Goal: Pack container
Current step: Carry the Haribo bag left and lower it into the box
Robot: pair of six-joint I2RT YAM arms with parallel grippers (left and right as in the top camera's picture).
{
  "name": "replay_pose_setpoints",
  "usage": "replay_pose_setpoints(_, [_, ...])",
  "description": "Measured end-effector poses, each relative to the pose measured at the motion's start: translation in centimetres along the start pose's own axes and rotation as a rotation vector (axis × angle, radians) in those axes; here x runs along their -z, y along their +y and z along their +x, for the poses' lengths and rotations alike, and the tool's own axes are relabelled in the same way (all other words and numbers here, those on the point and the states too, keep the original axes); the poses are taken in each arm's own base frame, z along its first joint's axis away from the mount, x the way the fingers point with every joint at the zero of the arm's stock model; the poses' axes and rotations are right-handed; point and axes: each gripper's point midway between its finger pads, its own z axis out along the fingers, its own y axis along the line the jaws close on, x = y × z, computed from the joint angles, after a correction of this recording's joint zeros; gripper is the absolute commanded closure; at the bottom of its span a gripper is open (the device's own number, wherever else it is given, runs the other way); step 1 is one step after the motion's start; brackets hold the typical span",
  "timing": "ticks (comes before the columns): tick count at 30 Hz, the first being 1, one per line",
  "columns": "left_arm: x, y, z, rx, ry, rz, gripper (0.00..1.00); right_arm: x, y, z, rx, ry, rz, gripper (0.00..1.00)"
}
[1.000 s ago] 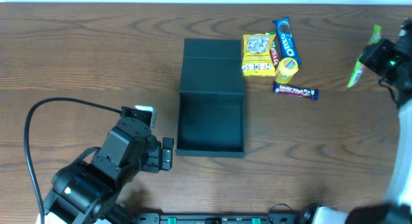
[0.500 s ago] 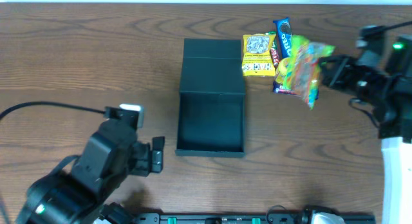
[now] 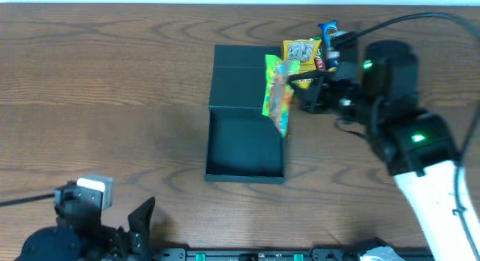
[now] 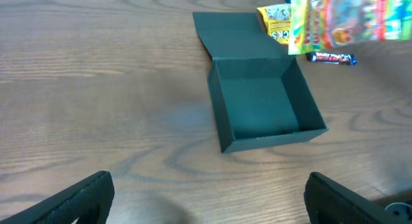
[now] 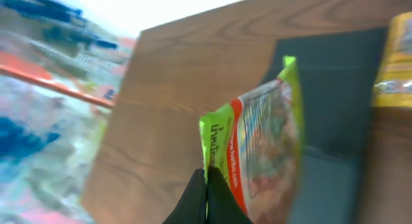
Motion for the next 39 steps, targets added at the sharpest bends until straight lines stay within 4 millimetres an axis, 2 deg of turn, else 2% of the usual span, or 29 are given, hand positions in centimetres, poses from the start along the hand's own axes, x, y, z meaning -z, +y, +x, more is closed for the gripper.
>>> replay_pose_setpoints(4, [0.1, 0.1, 0.1, -0.004, 0.003, -0.003, 0.04, -3.7, 0.8, 3.9, -0.093, 0.043, -0.023, 0.98])
replay_pose_setpoints(7, [0.1, 0.1, 0.2, -0.004, 0.005, -0.005, 0.05, -5.5, 0.7, 6.6, -0.166, 0.062, -0.001, 0.98])
replay_pose_setpoints(11, [0.1, 0.2, 0.4, -0.006, 0.015, -0.008, 0.05, -7.2, 1.0, 8.6, -0.241, 0.04, 0.009, 0.98])
replay_pose_setpoints(16, [0.1, 0.3, 0.8, -0.009, 0.028, -0.013, 0.05, -8.0, 1.8, 9.3, -0.288, 0.01, 0.019, 0.98])
replay_pose_setpoints(22, [0.1, 0.4, 1.1, -0.011, 0.04, -0.017, 0.05, -9.4, 0.0, 11.3, -0.278, 0.104, 0.074, 0.98])
replay_pose_setpoints(27, [0.1, 0.5, 1.1, -0.011, 0.041, -0.018, 0.05, -10.7, -1.3, 12.2, -0.266, 0.216, 0.047, 0.98])
replay_pose_setpoints(30, [0.1, 0.5, 1.1, -0.011, 0.041, -0.018, 0.05, -11.2, -0.9, 12.5, -0.246, 0.271, -0.021, 0.98])
replay_pose_setpoints(35, [0.1, 0.5, 1.1, -0.011, 0.042, -0.018, 0.05, -10.8, 0.4, 13.6, -0.193, 0.348, -0.101, 0.98])
replay_pose_setpoints(39, [0.1, 0.5, 1.1, -0.011, 0.042, -0.019, 0.05, -10.2, -1.2, 14.7, -0.212, 0.407, -0.047, 0.99])
